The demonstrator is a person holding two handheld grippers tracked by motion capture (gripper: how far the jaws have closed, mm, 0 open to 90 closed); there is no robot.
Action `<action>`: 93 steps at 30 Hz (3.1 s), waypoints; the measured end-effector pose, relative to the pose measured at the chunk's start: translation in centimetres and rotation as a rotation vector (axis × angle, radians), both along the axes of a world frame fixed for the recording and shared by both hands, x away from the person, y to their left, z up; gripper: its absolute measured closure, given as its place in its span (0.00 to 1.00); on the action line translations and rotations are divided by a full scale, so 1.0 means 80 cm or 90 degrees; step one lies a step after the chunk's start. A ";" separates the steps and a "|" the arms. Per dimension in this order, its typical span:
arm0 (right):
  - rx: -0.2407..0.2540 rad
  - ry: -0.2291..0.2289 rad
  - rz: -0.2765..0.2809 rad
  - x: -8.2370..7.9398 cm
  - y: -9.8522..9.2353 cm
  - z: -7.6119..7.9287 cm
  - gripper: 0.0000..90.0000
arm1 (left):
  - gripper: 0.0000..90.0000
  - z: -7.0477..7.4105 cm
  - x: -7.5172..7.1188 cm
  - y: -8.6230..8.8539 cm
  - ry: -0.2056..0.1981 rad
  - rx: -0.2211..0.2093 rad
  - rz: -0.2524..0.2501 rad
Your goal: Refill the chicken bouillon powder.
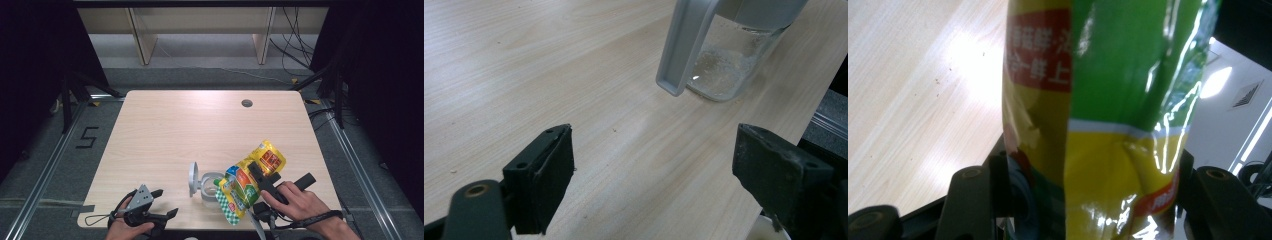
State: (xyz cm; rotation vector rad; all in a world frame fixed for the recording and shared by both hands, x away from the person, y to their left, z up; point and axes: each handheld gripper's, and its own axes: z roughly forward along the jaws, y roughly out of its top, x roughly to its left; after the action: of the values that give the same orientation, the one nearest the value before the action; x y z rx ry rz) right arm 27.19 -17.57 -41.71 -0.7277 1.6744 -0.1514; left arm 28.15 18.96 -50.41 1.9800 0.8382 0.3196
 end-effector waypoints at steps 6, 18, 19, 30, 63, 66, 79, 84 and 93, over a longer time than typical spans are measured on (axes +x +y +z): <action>0.006 -0.010 0.000 -0.001 0.001 0.007 0.50 | 0.18 -0.001 -0.001 -0.003 0.011 -0.011 0.010; -0.004 -0.008 0.004 0.000 0.000 0.003 0.51 | 0.18 0.000 0.002 0.000 0.000 0.011 -0.004; -0.006 -0.008 0.004 0.000 0.000 0.003 0.51 | 0.18 0.000 0.002 0.000 0.000 0.012 -0.004; -0.019 -0.012 0.009 0.000 0.000 0.005 0.51 | 0.18 -0.001 -0.001 -0.004 0.011 -0.013 0.008; -0.034 0.004 0.018 -0.003 0.000 0.009 0.51 | 0.18 -0.001 0.000 -0.004 0.008 -0.004 0.008; -0.035 -0.004 0.020 -0.002 0.002 0.009 0.51 | 0.18 -0.001 0.000 -0.004 -0.002 0.004 0.000; -0.032 0.016 0.019 0.003 0.005 0.005 0.51 | 0.18 -0.001 -0.001 -0.002 -0.002 0.003 0.001; -0.032 0.016 0.019 0.005 0.005 0.005 0.51 | 0.18 -0.001 0.000 -0.003 -0.001 0.000 0.001; -0.040 0.006 0.024 0.006 0.011 0.007 0.52 | 0.18 -0.001 0.000 -0.002 -0.001 0.000 0.001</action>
State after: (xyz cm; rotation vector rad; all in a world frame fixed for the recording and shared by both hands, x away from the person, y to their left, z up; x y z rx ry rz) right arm 27.71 -16.70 -41.18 -0.8079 1.6697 -0.1746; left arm 28.12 18.77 -50.51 1.9787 0.8390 0.3215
